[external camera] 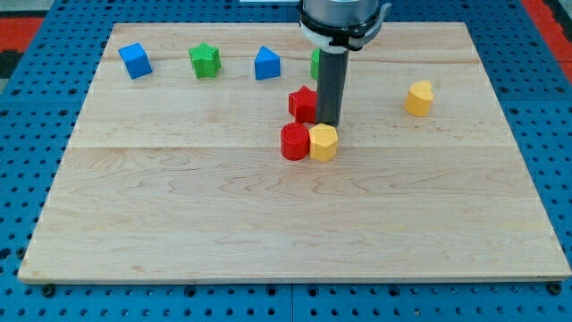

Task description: Slightly push the hexagon a bit up

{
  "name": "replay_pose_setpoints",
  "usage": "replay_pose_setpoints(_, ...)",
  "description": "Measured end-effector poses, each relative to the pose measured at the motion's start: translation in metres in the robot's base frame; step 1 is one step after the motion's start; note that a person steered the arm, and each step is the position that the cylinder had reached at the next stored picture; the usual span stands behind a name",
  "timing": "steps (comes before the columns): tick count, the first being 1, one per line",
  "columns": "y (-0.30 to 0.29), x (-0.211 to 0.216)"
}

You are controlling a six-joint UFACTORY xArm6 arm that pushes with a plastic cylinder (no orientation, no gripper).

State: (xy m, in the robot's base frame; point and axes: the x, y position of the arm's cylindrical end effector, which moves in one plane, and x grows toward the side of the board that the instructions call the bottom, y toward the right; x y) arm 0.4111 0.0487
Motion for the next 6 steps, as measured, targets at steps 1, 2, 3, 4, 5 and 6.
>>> replay_pose_setpoints(1,0.079,0.010)
replay_pose_setpoints(2,0.086,0.048)
replay_pose_setpoints(3,0.026,0.088)
replay_pose_setpoints(4,-0.001,0.089)
replay_pose_setpoints(5,-0.004,0.063)
replay_pose_setpoints(6,0.010,0.064)
